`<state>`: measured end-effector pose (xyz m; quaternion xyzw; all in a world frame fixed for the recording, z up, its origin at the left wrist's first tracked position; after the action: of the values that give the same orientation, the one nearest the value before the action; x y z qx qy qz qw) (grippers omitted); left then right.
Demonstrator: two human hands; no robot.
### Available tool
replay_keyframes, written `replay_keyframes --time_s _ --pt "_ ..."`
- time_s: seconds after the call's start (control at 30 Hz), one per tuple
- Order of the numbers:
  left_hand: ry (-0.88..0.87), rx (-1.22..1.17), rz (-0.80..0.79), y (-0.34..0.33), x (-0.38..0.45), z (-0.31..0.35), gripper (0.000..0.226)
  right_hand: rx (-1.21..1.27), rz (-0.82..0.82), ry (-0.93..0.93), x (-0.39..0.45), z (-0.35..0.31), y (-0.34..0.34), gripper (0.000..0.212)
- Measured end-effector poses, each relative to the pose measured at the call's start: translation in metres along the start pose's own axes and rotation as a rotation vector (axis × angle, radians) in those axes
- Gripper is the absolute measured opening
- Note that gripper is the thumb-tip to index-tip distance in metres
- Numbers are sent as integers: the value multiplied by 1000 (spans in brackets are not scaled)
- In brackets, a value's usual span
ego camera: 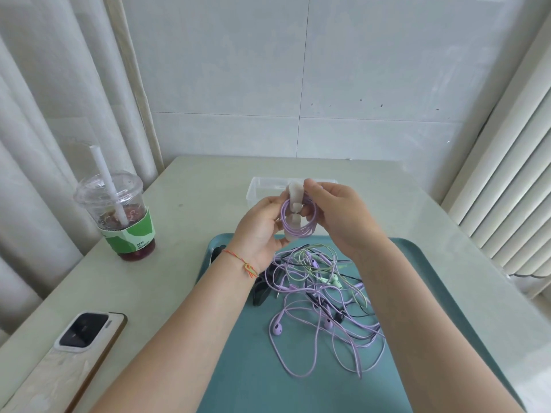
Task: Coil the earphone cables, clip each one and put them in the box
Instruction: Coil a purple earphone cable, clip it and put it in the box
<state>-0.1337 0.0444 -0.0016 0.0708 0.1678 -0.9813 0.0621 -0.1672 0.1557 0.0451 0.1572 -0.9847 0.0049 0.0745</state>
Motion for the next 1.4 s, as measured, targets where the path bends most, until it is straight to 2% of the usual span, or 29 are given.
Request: replay_keyframes --time_s 0.1,0.33,0.5,0.57,0.7,0.8,0.97,1.17,1.27,1.4 --pt "-18 35 -23 -4 0 0 17 -67 36 10 0 -2 5 25" --pt "-30 -17 -59 -11 -5 4 23 -125 86 41 -1 -10 17 13" --pt "-29 -49 2 0 -3 9 28 -63 -33 10 -4 -7 5 9" --pt "-32 -61 -17 0 -4 12 23 -79 -58 14 -5 -8 1 12" --pt "26 -107 -49 -1 -5 12 27 -192 -25 48 -4 -10 4 18" --pt "60 -169 -25 2 -5 14 18 -237 -2 74 -5 -13 7 24" --pt "-11 -70 -1 6 -2 15 15 -302 6 95 -6 -17 7 20" --pt "8 -29 -20 7 -5 15 9 -336 -2 102 -5 -19 9 23" --pt "24 60 38 13 -5 12 5 -329 16 98 -4 -18 12 28" --pt "-89 28 129 22 -6 22 10 -405 23 18 -4 -7 9 38"
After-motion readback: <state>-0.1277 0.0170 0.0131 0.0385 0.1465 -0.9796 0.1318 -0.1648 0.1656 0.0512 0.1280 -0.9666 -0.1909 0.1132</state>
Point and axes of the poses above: each hand's wrist, its own x-axis towards the middle knuckle, its own y-axis out of the back of the hand, z = x × y, the point moved 10 cm from there along x, towards the middle knuckle, and after that the axes turned 2 degrees about y, right-handed, at the moved point
